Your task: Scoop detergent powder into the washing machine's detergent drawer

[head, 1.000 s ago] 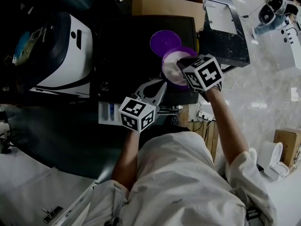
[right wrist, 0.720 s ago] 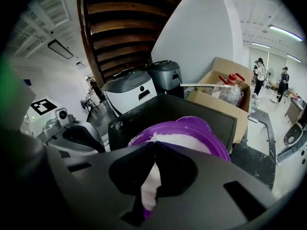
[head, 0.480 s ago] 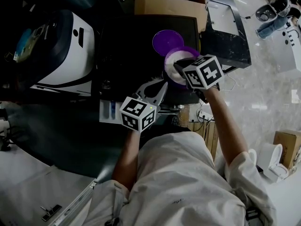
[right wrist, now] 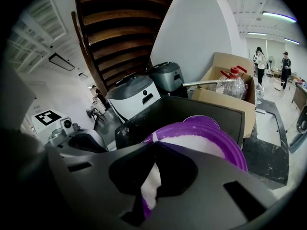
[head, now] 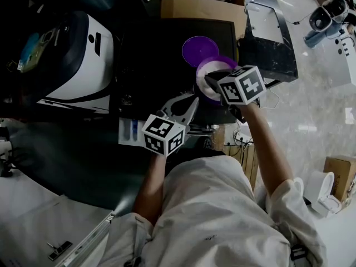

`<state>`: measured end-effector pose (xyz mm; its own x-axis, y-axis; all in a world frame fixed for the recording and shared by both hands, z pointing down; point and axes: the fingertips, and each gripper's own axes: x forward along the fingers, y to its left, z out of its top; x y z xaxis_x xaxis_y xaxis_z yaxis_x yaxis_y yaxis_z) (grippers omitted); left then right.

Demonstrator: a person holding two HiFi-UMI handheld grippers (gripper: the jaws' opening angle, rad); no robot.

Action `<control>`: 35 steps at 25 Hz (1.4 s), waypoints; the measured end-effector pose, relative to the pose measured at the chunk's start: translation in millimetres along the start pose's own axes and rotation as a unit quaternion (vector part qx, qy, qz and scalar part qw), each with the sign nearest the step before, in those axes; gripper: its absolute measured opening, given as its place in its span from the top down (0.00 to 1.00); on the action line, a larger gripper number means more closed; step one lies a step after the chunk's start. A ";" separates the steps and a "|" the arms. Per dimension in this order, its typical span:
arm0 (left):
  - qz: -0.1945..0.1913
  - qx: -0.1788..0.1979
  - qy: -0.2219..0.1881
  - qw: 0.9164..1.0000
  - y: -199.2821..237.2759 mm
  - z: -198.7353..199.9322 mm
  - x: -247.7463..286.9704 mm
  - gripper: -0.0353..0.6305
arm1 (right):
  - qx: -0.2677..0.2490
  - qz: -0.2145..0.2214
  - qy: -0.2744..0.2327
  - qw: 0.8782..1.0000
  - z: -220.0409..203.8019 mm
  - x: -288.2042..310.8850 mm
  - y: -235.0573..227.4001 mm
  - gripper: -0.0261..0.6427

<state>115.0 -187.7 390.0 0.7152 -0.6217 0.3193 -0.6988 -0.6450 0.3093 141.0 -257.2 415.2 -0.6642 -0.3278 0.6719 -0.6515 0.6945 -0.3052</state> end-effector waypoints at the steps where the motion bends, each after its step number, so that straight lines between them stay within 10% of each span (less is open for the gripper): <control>1: 0.001 0.000 0.000 1.000 0.2 -0.1 -0.3 0.92 | 0.002 0.003 -0.001 1.000 0.1 0.3 0.6 0.95; 35: 0.010 0.007 -0.004 1.000 -1.4 5.3 -0.5 0.92 | 0.116 0.111 -0.082 0.984 19.3 -16.1 13.3 0.95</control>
<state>115.7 -188.8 384.6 0.7008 -0.6389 0.3174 -0.7132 -0.6378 0.2909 136.0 -255.0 387.2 -0.8377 -0.2968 0.4585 -0.5368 0.6025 -0.5907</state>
